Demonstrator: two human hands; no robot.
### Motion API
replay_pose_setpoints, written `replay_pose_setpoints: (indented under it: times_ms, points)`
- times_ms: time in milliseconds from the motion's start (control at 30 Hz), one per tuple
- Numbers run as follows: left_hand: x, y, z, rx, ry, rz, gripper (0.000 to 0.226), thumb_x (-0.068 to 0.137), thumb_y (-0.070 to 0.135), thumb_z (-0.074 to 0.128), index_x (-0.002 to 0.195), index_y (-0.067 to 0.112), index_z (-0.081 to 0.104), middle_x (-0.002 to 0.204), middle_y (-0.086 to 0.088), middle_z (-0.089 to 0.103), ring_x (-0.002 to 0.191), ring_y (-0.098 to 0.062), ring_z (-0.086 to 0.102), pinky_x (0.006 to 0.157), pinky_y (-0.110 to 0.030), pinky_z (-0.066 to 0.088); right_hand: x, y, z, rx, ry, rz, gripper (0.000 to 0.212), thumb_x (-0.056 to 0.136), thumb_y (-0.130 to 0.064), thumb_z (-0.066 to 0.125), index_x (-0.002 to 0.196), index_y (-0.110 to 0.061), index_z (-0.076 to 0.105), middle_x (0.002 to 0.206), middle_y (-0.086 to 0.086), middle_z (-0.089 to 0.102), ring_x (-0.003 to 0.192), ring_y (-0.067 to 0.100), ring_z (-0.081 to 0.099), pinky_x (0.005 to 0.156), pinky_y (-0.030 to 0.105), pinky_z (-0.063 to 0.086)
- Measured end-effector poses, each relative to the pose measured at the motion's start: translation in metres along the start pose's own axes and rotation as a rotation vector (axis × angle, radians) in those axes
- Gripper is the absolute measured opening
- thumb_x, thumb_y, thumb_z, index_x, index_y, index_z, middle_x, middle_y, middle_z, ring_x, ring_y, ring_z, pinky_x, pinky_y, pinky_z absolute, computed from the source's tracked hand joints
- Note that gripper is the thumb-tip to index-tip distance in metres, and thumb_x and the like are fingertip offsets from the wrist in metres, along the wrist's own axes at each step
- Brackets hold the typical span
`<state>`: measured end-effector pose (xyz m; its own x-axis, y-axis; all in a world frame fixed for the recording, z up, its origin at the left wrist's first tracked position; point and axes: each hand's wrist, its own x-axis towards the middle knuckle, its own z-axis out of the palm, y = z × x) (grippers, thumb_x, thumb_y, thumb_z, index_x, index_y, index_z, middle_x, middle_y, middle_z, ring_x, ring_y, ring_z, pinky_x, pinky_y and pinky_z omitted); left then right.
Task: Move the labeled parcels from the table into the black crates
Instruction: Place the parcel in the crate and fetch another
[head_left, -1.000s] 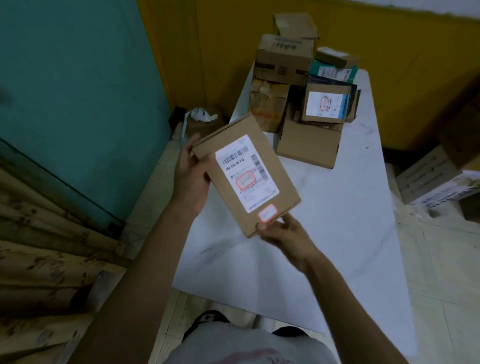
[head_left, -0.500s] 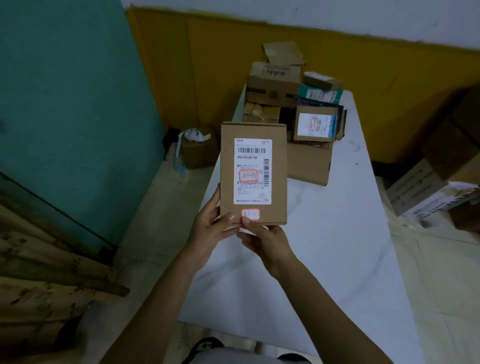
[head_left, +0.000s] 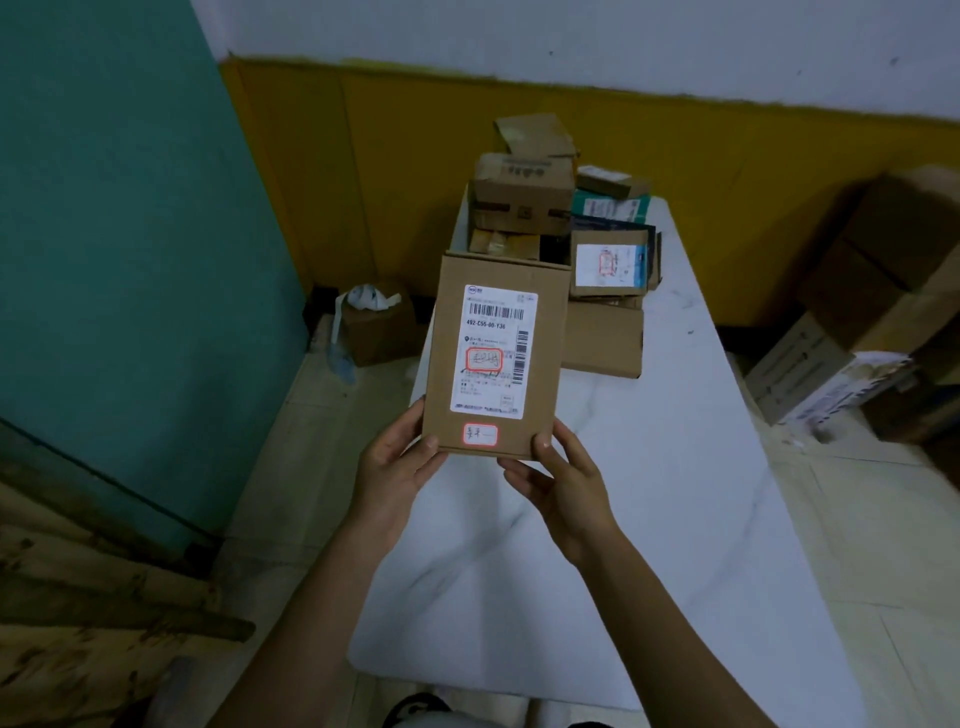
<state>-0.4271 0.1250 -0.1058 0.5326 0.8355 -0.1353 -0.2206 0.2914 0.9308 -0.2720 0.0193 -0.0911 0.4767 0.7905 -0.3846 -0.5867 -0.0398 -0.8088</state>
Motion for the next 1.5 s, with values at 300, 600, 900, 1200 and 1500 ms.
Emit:
replay_pose_setpoints:
  times_ms: [300, 600, 900, 1200, 1500]
  points:
    - [-0.004, 0.004, 0.012, -0.02, 0.102, -0.042, 0.03, 0.089, 0.005, 0.061, 0.109, 0.026, 0.066, 0.11, 0.005, 0.072, 0.105, -0.013, 0.067, 0.076, -0.02, 0.055, -0.009, -0.009, -0.012, 0.036, 0.019, 0.004, 0.034, 0.1, -0.018, 0.047, 0.134, -0.024, 0.052, 0.112, 0.004, 0.072, 0.094, 0.032, 0.071, 0.072, 0.033, 0.059]
    - [-0.046, -0.013, 0.074, 0.119, 0.217, -0.039, 0.019, 0.091, 0.022, 0.061, 0.104, 0.035, 0.065, 0.11, 0.012, 0.068, 0.107, -0.013, 0.061, 0.075, -0.023, 0.049, -0.026, -0.035, -0.072, -0.024, -0.035, 0.089, 0.029, 0.095, -0.023, 0.058, 0.123, -0.015, 0.059, 0.109, 0.011, 0.072, 0.091, 0.03, 0.072, 0.066, 0.03, 0.058]
    - [-0.146, -0.064, 0.128, -0.004, 0.535, 0.024, 0.022, 0.09, 0.013, 0.061, 0.102, 0.029, 0.069, 0.102, 0.017, 0.072, 0.096, -0.003, 0.068, 0.071, -0.016, 0.054, -0.062, -0.036, -0.139, -0.16, -0.331, 0.251, 0.034, 0.098, -0.018, 0.052, 0.132, -0.021, 0.054, 0.108, 0.006, 0.073, 0.095, 0.03, 0.071, 0.072, 0.032, 0.059]
    - [-0.323, -0.076, 0.108, -0.104, 1.079, 0.083, 0.023, 0.088, 0.005, 0.062, 0.1, 0.024, 0.067, 0.093, 0.013, 0.073, 0.084, 0.001, 0.066, 0.069, -0.019, 0.052, -0.149, 0.043, -0.099, -0.346, -0.741, 0.494, 0.034, 0.097, -0.016, 0.053, 0.131, -0.02, 0.055, 0.106, 0.004, 0.074, 0.089, 0.025, 0.073, 0.067, 0.028, 0.058]
    - [-0.522, -0.082, 0.078, -0.251, 1.473, 0.176, 0.026, 0.092, 0.021, 0.06, 0.118, 0.021, 0.061, 0.109, 0.0, 0.07, 0.103, -0.014, 0.063, 0.083, -0.029, 0.049, -0.292, 0.13, -0.039, -0.513, -1.083, 0.646, 0.026, 0.093, -0.015, 0.056, 0.117, -0.025, 0.059, 0.098, 0.005, 0.075, 0.086, 0.029, 0.073, 0.069, 0.032, 0.056]
